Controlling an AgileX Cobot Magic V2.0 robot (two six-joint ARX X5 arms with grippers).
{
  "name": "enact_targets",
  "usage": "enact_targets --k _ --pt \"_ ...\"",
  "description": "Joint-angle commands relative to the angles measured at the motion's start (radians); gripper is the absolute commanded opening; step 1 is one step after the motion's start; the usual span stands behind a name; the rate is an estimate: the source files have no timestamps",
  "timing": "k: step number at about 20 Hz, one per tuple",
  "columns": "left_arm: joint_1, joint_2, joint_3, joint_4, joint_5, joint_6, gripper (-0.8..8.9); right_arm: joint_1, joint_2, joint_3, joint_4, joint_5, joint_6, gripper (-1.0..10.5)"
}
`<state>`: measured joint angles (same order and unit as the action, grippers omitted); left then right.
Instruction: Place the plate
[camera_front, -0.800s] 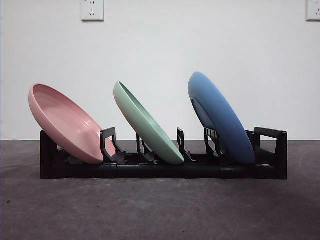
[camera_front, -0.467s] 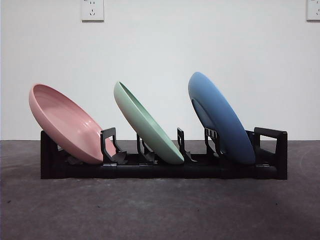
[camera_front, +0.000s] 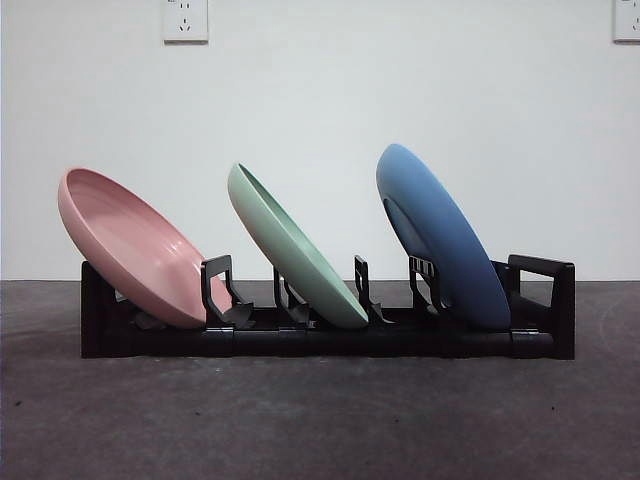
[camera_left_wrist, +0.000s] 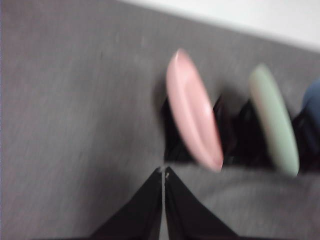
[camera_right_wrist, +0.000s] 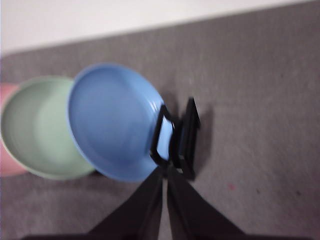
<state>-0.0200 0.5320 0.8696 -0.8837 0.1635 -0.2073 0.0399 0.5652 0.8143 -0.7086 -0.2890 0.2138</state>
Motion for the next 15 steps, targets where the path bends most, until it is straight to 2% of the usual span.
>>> enact_targets --k 1,6,8,9,10,11,12,15 --pt "0.0 0.066 0.06 -0.073 0.006 0.086 0.1 0.018 0.073 0.08 -0.068 -0.002 -0.075 0.2" --pt "0.0 0.196 0.144 -0.207 0.006 0.122 0.12 0.068 0.237 0.189 -0.22 0.001 -0.124 0.2" --pt "0.0 0.244 0.168 -0.233 0.006 0.122 1.03 0.094 0.3 0.216 -0.259 0.001 -0.151 0.2" --pt "0.0 0.253 0.17 -0.23 0.006 0.121 1.79 0.105 0.323 0.22 -0.267 0.001 -0.161 0.6" --pt "0.0 0.259 0.17 -0.227 0.006 0.121 2.96 0.115 0.347 0.223 -0.273 0.002 -0.164 1.9" --pt "0.0 0.26 0.17 -0.225 0.006 0.121 3.7 0.12 0.366 0.223 -0.274 0.005 -0.164 3.0" --pt "0.0 0.261 0.17 -0.222 0.006 0.121 3.85 0.125 0.385 0.223 -0.277 0.008 -0.164 3.7" --pt "0.0 0.258 0.17 -0.218 0.006 0.121 3.84 0.154 0.429 0.233 -0.293 0.008 -0.148 3.6"
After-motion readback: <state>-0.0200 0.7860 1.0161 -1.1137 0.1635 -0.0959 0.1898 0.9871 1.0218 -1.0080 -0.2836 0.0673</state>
